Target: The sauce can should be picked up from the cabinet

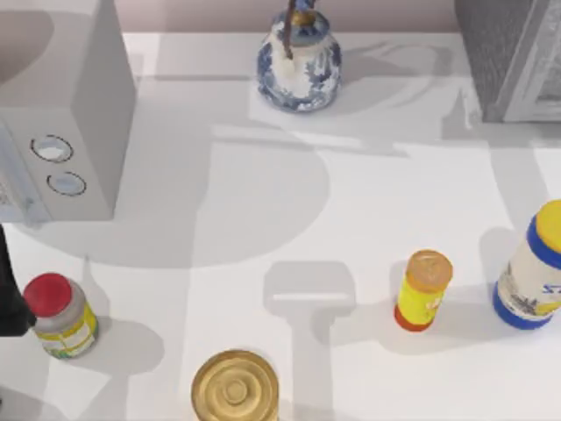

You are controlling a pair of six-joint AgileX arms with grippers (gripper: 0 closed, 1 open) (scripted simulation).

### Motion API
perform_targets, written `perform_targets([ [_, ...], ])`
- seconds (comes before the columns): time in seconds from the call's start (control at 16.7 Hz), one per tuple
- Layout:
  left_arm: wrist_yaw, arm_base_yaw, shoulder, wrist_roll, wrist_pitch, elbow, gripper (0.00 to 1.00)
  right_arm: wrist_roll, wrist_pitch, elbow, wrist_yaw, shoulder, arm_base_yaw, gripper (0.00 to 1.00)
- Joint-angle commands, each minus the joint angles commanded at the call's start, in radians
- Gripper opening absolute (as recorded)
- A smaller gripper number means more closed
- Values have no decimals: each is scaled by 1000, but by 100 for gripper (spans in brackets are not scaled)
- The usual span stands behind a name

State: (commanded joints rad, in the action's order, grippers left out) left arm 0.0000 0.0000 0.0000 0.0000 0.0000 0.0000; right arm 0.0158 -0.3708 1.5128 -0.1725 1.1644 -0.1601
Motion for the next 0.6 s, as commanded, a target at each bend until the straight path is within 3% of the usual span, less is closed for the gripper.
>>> perform_targets([
  [0.24, 0, 0, 0, 0, 0, 0, 100, 0, -40, 193, -20, 137, -20, 100],
  [0.6, 0, 0, 0, 0, 0, 0, 100, 0, -47, 229, -24, 163, -25, 100],
])
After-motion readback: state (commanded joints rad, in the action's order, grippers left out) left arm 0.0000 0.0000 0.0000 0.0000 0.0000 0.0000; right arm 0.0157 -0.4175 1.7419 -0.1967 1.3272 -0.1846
